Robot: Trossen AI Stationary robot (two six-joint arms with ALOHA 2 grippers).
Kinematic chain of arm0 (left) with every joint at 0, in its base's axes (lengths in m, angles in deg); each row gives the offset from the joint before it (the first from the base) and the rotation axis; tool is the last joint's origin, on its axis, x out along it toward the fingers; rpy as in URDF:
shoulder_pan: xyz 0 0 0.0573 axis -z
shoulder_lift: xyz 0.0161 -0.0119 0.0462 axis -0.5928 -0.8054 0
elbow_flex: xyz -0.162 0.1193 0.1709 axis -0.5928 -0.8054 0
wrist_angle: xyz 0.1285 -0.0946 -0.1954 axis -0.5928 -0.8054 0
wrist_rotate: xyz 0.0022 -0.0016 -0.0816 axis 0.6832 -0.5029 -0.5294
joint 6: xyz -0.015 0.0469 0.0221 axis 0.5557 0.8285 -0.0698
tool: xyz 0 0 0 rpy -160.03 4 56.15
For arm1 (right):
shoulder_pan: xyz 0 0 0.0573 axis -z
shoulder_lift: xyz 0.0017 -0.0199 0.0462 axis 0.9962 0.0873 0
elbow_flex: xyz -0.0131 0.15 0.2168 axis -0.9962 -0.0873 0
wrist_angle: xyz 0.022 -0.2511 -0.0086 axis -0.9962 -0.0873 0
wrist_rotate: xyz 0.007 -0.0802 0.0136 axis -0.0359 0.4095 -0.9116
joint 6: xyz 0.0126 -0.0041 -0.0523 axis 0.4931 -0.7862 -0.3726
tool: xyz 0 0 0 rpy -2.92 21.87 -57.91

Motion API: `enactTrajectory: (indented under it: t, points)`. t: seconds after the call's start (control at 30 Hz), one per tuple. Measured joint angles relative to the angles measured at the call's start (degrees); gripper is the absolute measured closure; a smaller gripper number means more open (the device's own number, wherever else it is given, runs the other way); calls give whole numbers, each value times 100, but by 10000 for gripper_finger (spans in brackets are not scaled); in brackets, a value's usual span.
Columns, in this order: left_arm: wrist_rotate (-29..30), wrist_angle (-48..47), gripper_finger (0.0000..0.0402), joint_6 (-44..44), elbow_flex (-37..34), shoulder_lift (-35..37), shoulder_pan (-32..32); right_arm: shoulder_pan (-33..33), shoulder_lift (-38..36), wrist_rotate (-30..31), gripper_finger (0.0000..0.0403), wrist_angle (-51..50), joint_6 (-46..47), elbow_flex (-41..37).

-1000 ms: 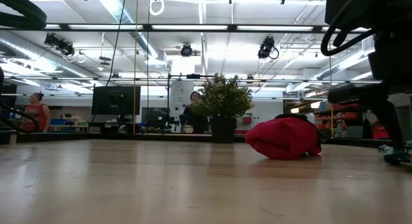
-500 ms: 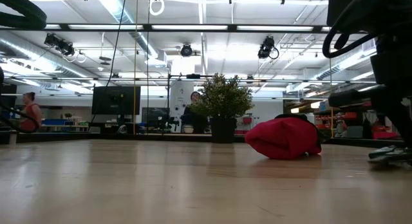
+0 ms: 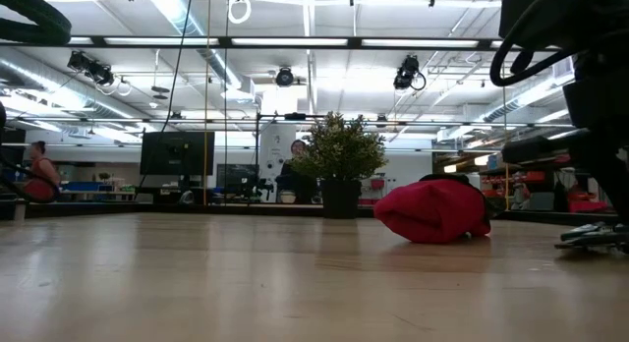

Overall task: Pick & Place Garden tools in Gardening bag
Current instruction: Put the green shear scissors into the gardening bag

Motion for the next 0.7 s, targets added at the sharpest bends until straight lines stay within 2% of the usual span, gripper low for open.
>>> enactTrajectory:
  t: [0.7]
  points:
    - [0,4,385,-55,0,-2,0,26,2,529,349,-391,148,848]
